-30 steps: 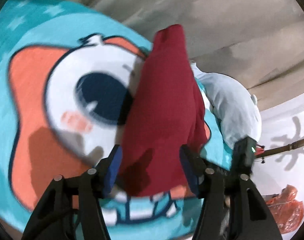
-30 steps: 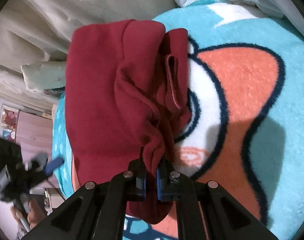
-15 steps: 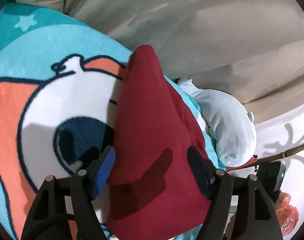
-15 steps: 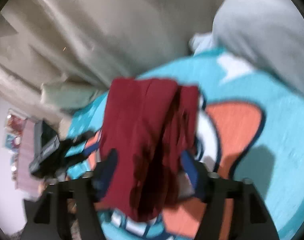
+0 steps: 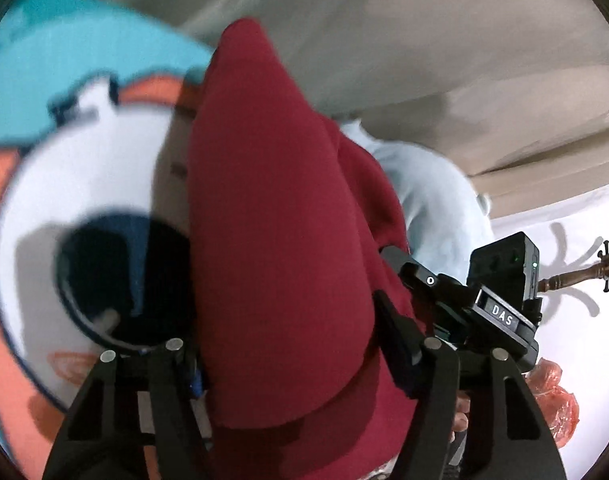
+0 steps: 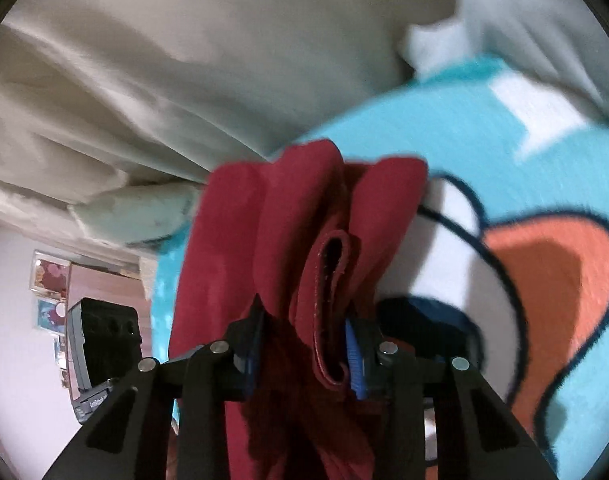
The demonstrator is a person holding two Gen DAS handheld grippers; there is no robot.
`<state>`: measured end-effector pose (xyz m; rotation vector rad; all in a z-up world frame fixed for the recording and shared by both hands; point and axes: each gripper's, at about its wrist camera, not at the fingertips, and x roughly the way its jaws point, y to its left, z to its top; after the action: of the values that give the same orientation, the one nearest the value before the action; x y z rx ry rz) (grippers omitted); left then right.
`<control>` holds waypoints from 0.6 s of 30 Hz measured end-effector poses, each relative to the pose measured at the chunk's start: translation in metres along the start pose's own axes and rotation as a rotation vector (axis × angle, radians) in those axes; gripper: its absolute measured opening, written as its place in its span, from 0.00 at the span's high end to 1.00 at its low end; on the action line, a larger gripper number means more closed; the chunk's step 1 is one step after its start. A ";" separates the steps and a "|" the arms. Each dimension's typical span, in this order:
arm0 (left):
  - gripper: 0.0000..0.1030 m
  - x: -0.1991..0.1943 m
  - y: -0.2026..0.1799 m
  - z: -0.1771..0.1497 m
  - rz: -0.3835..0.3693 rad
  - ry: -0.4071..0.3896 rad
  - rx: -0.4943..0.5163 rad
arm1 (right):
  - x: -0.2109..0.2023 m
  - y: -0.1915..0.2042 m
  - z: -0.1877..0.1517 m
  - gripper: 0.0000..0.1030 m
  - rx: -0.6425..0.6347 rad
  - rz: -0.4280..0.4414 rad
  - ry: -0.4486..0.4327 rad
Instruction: Fold small clothes
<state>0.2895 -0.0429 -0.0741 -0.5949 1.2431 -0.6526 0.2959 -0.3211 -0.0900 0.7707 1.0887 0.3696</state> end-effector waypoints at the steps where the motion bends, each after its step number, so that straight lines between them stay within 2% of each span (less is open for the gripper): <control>1: 0.35 -0.006 -0.007 0.005 0.024 -0.008 0.029 | -0.003 0.008 0.004 0.64 -0.009 0.015 -0.016; 4: 0.32 -0.010 -0.022 0.020 0.117 -0.016 0.105 | -0.006 0.017 0.011 0.61 -0.036 -0.001 -0.064; 5: 0.30 -0.004 -0.021 0.024 0.167 -0.007 0.113 | -0.001 0.013 0.013 0.56 -0.035 -0.038 -0.072; 7: 0.29 0.016 -0.012 0.023 0.278 0.032 0.130 | 0.014 -0.003 0.013 0.52 -0.056 -0.200 -0.063; 8: 0.29 0.022 -0.005 0.022 0.313 0.052 0.134 | 0.025 -0.016 0.011 0.45 -0.072 -0.362 -0.040; 9: 0.29 0.025 0.002 0.017 0.330 0.061 0.132 | 0.024 -0.021 0.006 0.41 -0.077 -0.372 -0.041; 10: 0.29 0.021 0.006 0.013 0.303 0.056 0.122 | 0.017 -0.023 0.004 0.41 -0.063 -0.342 -0.059; 12: 0.29 0.004 0.015 0.005 0.233 0.034 0.087 | -0.010 -0.022 -0.001 0.42 -0.025 -0.358 -0.109; 14: 0.29 -0.017 0.016 -0.001 0.210 -0.011 0.086 | -0.037 -0.007 -0.005 0.43 -0.049 -0.357 -0.176; 16: 0.29 -0.038 0.015 -0.008 0.233 -0.070 0.118 | -0.055 0.018 -0.008 0.43 -0.096 -0.317 -0.213; 18: 0.29 -0.053 0.019 -0.014 0.245 -0.104 0.122 | -0.051 0.044 -0.010 0.43 -0.154 -0.321 -0.209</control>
<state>0.2686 0.0077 -0.0563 -0.3631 1.1473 -0.4818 0.2685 -0.3185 -0.0273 0.4756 0.9547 0.0961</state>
